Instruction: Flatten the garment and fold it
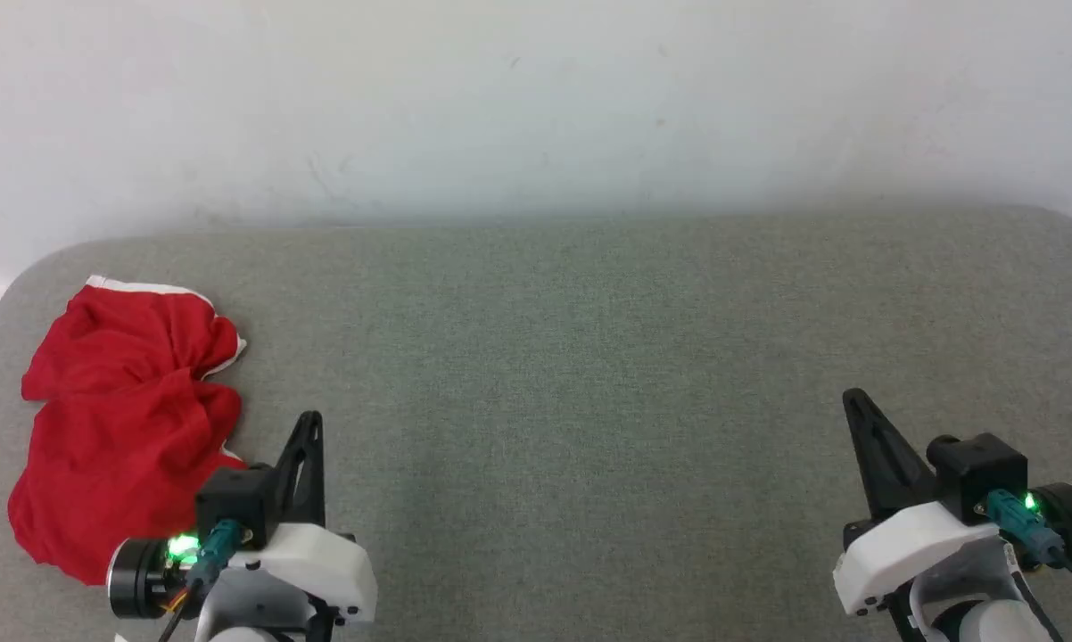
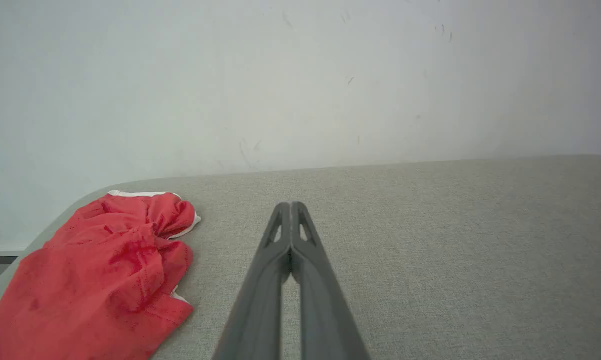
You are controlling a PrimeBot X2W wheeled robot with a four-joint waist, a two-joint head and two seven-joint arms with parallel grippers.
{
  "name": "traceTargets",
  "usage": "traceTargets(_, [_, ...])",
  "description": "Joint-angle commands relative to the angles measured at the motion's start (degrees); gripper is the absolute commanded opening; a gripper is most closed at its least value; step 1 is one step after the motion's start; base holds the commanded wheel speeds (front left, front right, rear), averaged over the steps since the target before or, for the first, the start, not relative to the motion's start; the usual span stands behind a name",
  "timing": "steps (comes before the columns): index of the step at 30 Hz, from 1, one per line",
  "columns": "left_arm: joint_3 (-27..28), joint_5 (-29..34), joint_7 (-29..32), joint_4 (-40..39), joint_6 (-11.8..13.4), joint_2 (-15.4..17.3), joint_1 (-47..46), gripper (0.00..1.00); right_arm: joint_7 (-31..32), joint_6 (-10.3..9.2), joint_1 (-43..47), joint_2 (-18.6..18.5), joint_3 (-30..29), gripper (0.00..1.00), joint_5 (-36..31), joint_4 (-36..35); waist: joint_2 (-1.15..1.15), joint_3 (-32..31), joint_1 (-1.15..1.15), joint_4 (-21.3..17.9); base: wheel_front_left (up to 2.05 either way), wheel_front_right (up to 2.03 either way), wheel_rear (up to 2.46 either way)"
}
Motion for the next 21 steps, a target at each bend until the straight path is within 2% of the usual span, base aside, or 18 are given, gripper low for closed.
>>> traceTargets(1, [0.24,0.37,0.02,0.13,-0.47,-0.13,-0.69,0.0,0.04,-0.12,-0.49,0.17,0.02,0.0,-0.25,-0.19,-0.01,0.0,0.0,0.0,0.0,0.0,0.0])
traceTargets(21, [0.24,0.37,0.02,0.13,-0.47,-0.13,-0.69,0.0,0.04,-0.12,-0.49,0.17,0.02,0.0,-0.25,-0.19,-0.01,0.0,0.0,0.0,0.0,0.0,0.0])
